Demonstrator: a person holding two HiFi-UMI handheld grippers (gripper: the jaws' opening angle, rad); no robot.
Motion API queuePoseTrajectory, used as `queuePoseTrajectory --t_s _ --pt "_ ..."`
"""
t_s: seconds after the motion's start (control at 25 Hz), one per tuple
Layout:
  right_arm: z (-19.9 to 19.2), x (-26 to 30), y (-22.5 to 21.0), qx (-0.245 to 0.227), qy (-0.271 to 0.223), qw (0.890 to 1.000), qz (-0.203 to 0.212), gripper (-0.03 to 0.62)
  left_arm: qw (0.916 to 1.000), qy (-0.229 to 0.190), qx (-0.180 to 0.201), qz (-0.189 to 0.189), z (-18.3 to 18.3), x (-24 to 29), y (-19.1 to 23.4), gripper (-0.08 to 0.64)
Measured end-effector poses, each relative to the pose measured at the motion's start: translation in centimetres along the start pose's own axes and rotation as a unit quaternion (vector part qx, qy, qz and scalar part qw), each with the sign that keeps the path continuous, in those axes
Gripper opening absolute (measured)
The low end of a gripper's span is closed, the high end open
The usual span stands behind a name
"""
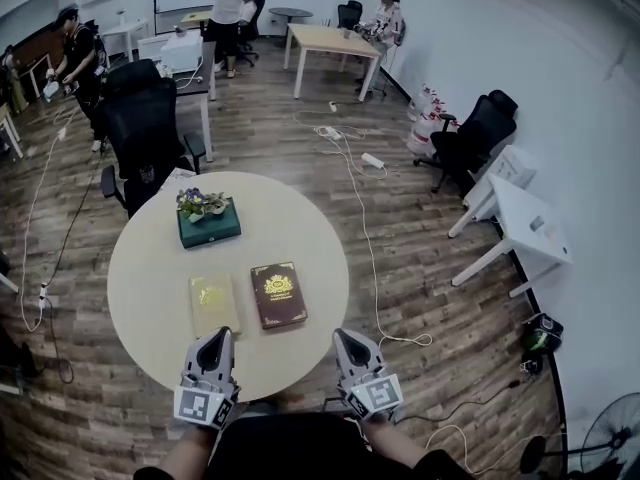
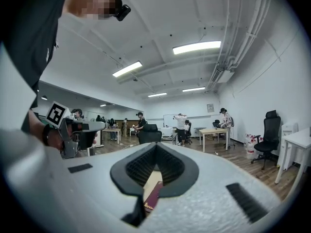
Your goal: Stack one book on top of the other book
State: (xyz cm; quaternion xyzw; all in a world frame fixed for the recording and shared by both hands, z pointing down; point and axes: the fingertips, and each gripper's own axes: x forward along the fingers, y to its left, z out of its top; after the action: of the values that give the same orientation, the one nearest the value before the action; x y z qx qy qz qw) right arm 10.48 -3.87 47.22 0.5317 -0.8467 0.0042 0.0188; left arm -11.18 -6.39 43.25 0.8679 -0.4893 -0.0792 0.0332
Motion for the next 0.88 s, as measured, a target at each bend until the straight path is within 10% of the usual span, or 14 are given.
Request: queuePoseTrajectory --t_s 0.88 --pt "-1.5 11.6 -5.4 0.013 0.019 0.998 0.051 0.005 0.9990 0.031 -0.006 0.033 -2.7 9.8 4.4 0.005"
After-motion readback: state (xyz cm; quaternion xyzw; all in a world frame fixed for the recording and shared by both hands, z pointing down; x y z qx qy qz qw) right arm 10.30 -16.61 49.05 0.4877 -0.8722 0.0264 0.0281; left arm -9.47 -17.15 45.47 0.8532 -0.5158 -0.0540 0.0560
